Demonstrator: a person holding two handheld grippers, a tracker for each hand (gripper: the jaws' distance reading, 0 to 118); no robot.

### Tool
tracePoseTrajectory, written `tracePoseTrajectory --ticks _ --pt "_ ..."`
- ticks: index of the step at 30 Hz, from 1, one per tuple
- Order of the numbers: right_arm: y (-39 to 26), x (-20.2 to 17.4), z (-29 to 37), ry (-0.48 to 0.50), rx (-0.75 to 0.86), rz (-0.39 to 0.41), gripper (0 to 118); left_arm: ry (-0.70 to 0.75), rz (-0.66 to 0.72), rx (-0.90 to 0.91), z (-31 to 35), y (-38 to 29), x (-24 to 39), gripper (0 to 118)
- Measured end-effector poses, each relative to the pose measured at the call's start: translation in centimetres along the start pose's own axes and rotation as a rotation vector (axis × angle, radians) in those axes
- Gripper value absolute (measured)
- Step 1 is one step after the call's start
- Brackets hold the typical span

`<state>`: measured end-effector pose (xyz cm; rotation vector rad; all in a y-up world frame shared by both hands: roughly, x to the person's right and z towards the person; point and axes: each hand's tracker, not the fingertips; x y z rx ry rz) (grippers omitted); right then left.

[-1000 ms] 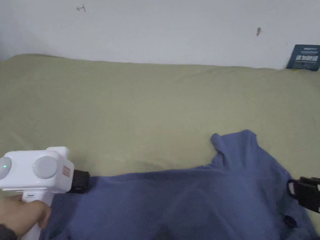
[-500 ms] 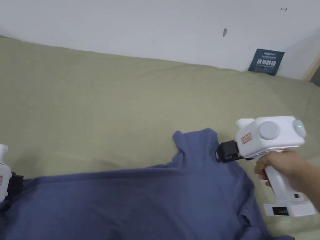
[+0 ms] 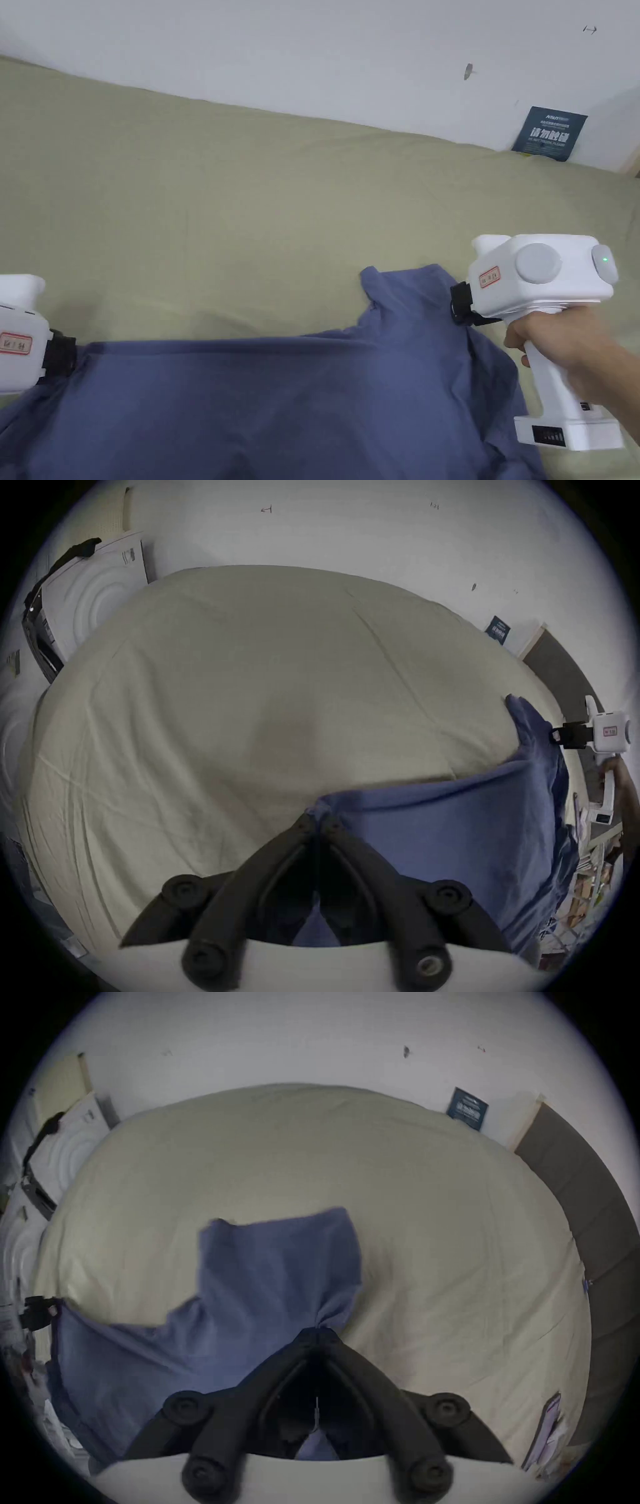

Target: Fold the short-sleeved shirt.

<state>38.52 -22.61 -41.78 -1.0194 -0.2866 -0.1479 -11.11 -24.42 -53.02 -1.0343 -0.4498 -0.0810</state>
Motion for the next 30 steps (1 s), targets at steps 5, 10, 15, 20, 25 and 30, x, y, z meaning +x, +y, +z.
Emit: tracePoseTrajectory --ticks 5,10,15,20,25,30 --pt "-0.3 -0.7 4.7 0.029 0.080 0.003 0 -0.059 -0.019 0.067 3.4 0.5 0.2 0" --pt "-1.2 -0.2 11.0 0.093 0.188 0.019 0 -0.081 -0.066 0.128 7.9 1.1 0.0 0" --pt "-5.6 0.3 16.5 0.083 0.246 0.078 0 -0.095 -0.129 0.180 12.0 -0.9 -0.4 0" --pt "-10.8 2.0 20.2 0.096 0.249 0.015 0 -0.108 -0.167 0.190 15.4 -4.2 -1.1 0" --pt "-17.5 2.1 23.1 0.113 0.236 -0.053 0 -0.139 -0.185 0.176 17.9 -9.4 -1.4 0" --pt "-24.2 1.0 23.9 0.143 0.135 -0.127 0 -0.126 -0.192 0.075 17.4 -14.8 -1.7 0"
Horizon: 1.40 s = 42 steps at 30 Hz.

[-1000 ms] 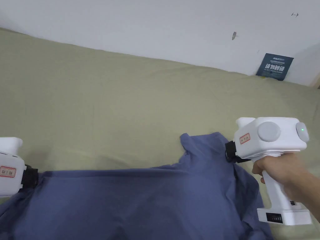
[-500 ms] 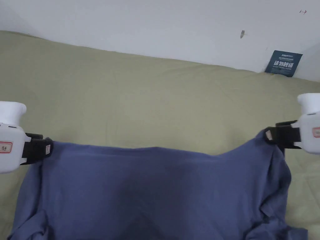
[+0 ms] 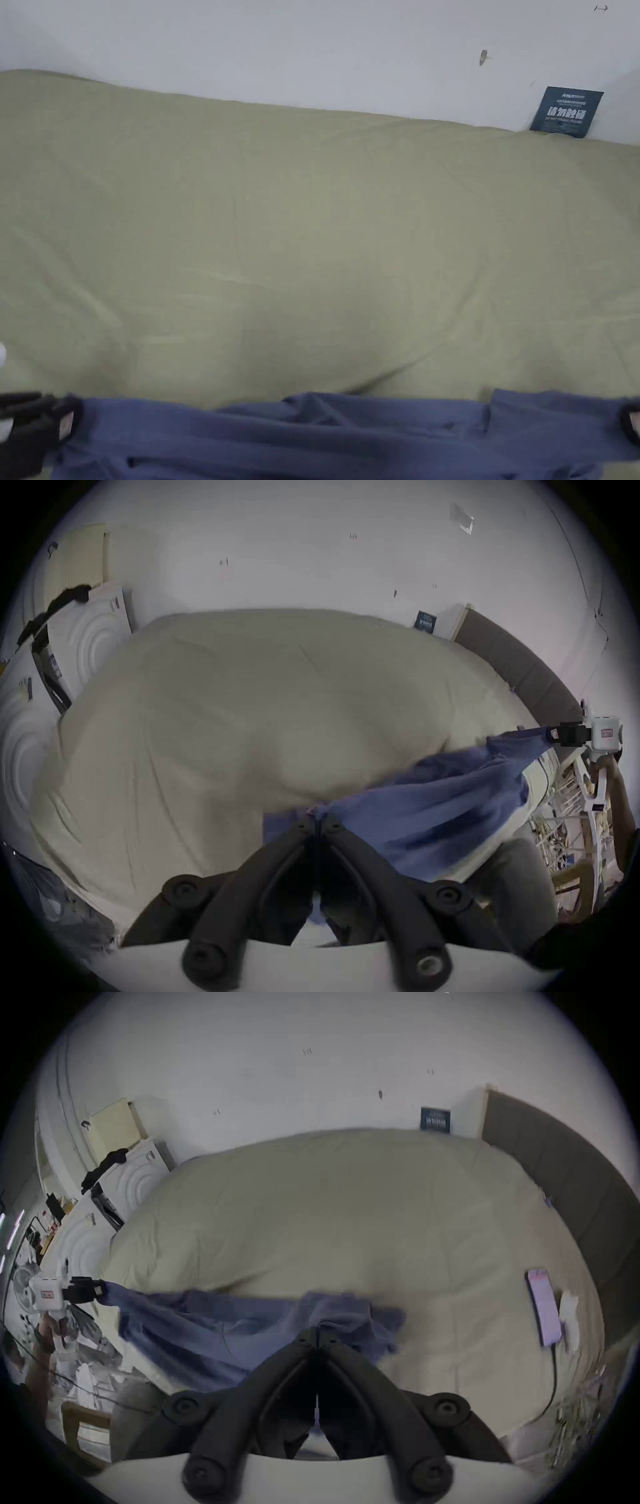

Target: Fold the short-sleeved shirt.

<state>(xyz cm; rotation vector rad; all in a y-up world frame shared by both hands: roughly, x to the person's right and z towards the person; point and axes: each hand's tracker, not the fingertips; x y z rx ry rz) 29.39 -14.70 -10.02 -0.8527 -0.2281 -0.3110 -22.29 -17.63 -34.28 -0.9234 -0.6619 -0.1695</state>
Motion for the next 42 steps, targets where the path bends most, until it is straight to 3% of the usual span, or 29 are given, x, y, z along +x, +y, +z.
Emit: tracePoseTrajectory --ticks 5,11,14,15,16,17,18,23,27,29,30,31,32,33,34,35,42 --pt "-5.5 1.0 -1.4 -0.043 -0.097 -0.109 0 0.007 0.029 -0.092 -1.6 -4.5 -0.2 0" --pt "-7.6 1.1 -2.4 -0.127 -0.147 -0.110 0 -0.012 0.089 -0.139 -3.1 -6.9 -1.2 0" --pt "-7.6 1.3 -1.9 -0.125 -0.147 -0.153 4 -0.019 0.127 -0.137 -2.9 -6.8 -1.3 12" --pt "-7.5 1.3 -1.6 -0.115 -0.131 -0.173 12 -0.011 0.133 -0.138 -2.5 -6.6 -1.2 22" --pt "-7.3 1.2 -0.8 -0.118 -0.105 -0.198 28 -0.001 0.137 -0.132 -2.0 -6.3 -1.1 32" --pt "-7.0 1.0 0.0 -0.132 -0.066 -0.212 56 0.003 0.143 -0.123 -1.4 -5.9 -1.2 47" --pt "-6.6 0.8 0.8 -0.138 -0.033 -0.212 81 0.008 0.157 -0.101 -0.6 -5.5 -1.2 70" --pt "-4.2 -2.2 5.6 -0.205 0.198 -0.149 81 0.009 0.194 0.085 4.7 -1.3 1.4 74" --pt "-2.0 -5.7 6.3 -0.168 0.286 -0.146 81 0.027 0.090 0.207 6.9 2.3 7.5 74" --pt "-1.1 -8.0 5.5 -0.181 0.306 -0.077 81 0.028 0.037 0.266 7.1 3.5 11.0 73" --pt "-0.8 -9.5 5.0 -0.198 0.301 -0.030 80 0.040 0.020 0.312 7.1 3.8 12.9 65" --pt "-0.7 -10.7 4.5 -0.201 0.297 0.008 79 0.061 -0.004 0.346 6.5 3.7 14.3 48" --pt "-0.8 -11.4 4.0 -0.194 0.298 0.028 73 0.101 -0.024 0.348 6.1 3.8 15.8 22" --pt "-1.1 -12.4 3.6 -0.178 0.301 0.051 50 0.147 -0.040 0.359 5.8 3.6 17.5 0" --pt "-1.5 -13.4 3.2 -0.168 0.307 0.081 20 0.180 -0.045 0.376 5.6 3.1 19.2 0" --pt "-2.4 -14.4 2.8 -0.190 0.329 0.092 2 0.166 -0.047 0.362 5.3 2.5 20.4 0" --pt "-10.0 -18.6 1.2 -0.161 0.337 0.106 1 0.176 -0.005 0.345 3.8 -4.5 25.8 0"
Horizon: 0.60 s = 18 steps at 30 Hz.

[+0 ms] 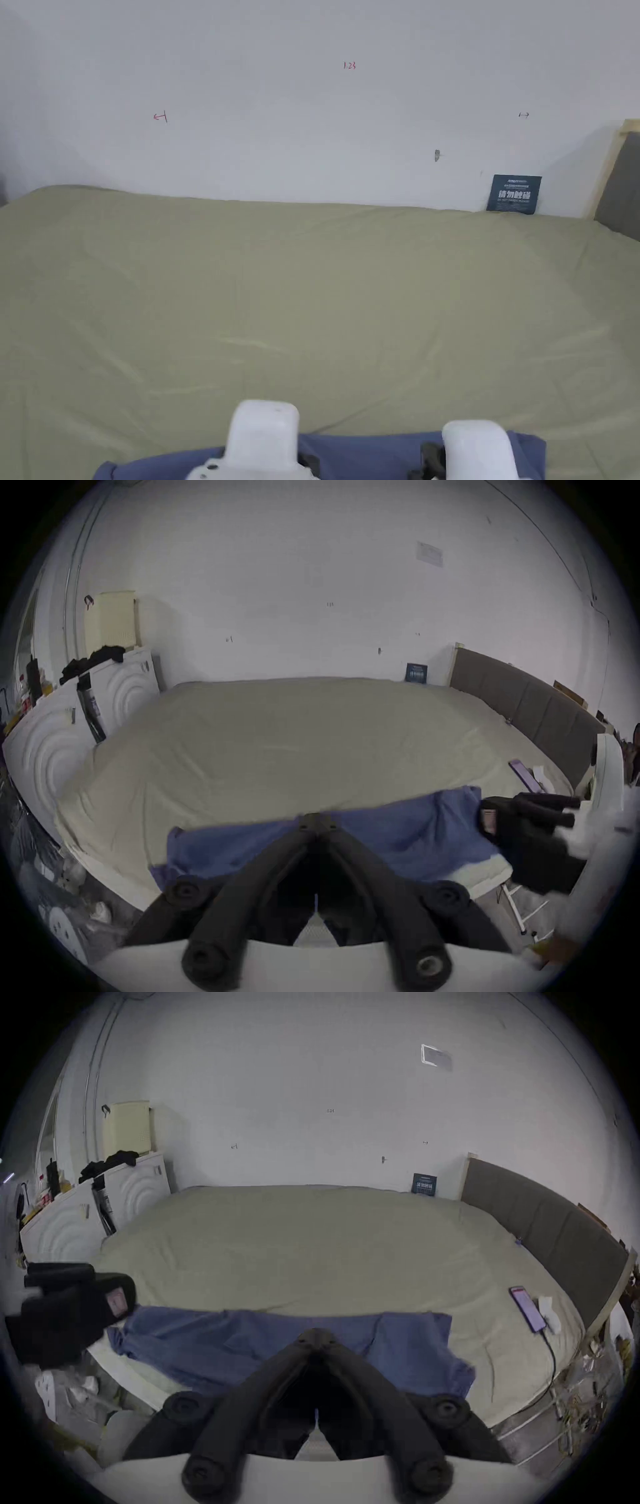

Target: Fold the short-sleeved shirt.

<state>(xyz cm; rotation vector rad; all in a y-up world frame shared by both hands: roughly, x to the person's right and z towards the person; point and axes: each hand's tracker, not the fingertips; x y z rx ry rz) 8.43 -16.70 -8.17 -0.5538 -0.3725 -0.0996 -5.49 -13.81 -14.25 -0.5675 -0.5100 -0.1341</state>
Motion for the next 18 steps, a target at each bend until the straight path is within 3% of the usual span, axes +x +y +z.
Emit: tracePoseTrajectory --ticks 4,13,16,18 --pt "-1.6 -1.1 0.1 0.025 -0.051 0.009 1 0.008 -0.064 -0.060 0.1 -2.2 1.4 0" --pt "0.3 -0.5 0.3 -0.005 -0.006 -0.008 1 0.002 -0.040 -0.061 -0.4 -1.8 1.4 0" --pt "1.1 0.9 0.7 0.009 -0.001 -0.022 1 -0.067 -0.005 -0.084 -1.3 -0.6 -1.6 0" --pt "1.9 2.4 1.4 0.009 0.021 -0.029 1 -0.127 0.096 -0.118 -2.3 1.3 -6.3 0"
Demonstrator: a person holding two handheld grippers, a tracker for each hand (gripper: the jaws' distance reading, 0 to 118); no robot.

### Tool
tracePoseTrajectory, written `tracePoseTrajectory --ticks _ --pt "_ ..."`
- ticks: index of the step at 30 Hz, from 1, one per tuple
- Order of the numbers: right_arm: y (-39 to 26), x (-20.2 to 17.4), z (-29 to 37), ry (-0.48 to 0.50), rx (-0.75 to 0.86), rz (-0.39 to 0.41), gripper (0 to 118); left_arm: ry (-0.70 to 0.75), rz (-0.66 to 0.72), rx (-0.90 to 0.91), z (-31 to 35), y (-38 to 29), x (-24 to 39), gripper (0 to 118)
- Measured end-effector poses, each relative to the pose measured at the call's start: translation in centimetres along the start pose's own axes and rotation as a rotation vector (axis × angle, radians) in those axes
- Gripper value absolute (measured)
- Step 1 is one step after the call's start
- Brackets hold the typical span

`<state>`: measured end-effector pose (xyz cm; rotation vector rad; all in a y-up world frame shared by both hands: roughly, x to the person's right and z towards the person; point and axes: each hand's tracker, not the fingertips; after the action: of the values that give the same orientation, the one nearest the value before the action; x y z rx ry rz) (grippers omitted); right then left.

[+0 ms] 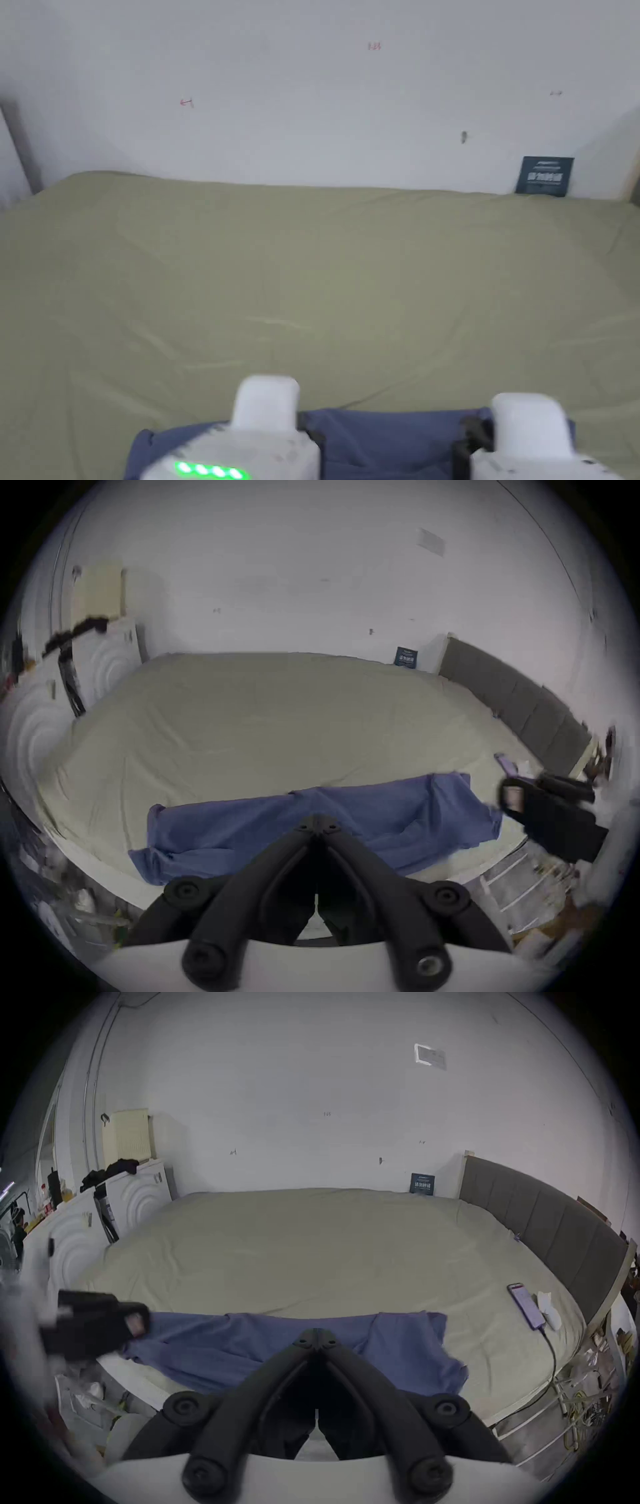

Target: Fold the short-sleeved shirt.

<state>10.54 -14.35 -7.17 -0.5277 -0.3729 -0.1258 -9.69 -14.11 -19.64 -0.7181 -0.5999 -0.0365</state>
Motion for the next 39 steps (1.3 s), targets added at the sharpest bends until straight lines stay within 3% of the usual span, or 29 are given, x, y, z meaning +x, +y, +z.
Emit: tracePoseTrajectory --ticks 4,6,8,9,10,11,12,16,24,28,29,30,31,35,39 --pt "1.7 3.2 0.7 -0.022 0.041 -0.039 1 -0.035 0.116 -0.068 -0.4 3.9 -12.4 0" --pt "2.0 4.2 0.6 -0.026 0.046 -0.076 1 -0.155 0.143 -0.160 -1.2 3.9 -18.1 0" --pt "2.2 4.9 0.3 -0.004 0.039 -0.109 1 -0.344 0.278 -0.287 -2.2 2.6 -23.4 3" --pt "2.2 5.0 0.0 0.007 0.026 -0.115 1 -0.364 0.358 -0.319 -2.8 1.6 -25.1 35" --pt "2.2 5.0 -0.3 0.020 0.012 -0.121 1 -0.364 0.419 -0.340 -3.4 0.3 -26.6 76" --pt "2.1 5.0 -0.4 0.027 0.003 -0.120 1 -0.350 0.421 -0.360 -3.7 -0.8 -26.5 106" --pt "2.0 4.8 -0.6 0.037 -0.004 -0.120 1 -0.322 0.410 -0.372 -4.1 -1.7 -27.1 112" --pt "1.7 4.2 -0.8 0.087 -0.036 -0.119 1 -0.314 0.569 -0.367 -6.1 -3.8 -29.3 111" --pt "1.6 3.7 -1.0 0.116 -0.060 -0.130 1 -0.396 0.727 -0.327 -7.7 -6.3 -28.3 110" --pt "1.7 3.5 -0.9 0.137 -0.066 -0.147 1 -0.439 0.863 -0.297 -6.9 -6.7 -28.2 90" --pt "1.6 3.4 -0.8 0.143 -0.064 -0.155 1 -0.442 0.840 -0.304 -7.1 -6.8 -27.8 58" --pt "1.5 3.3 -0.9 0.146 -0.063 -0.158 1 -0.411 0.796 -0.316 -7.4 -6.7 -27.1 11" --pt "1.5 3.2 -0.9 0.149 -0.065 -0.161 1 -0.338 0.765 -0.323 -7.3 -6.7 -26.4 11" --pt "1.3 3.8 0.2 0.166 -0.071 -0.173 1 -0.342 0.744 -0.300 -6.8 -5.8 -25.5 11" --pt "1.7 5.3 1.7 0.132 -0.039 -0.187 1 -0.295 0.506 -0.222 -4.4 -1.8 -22.6 11"
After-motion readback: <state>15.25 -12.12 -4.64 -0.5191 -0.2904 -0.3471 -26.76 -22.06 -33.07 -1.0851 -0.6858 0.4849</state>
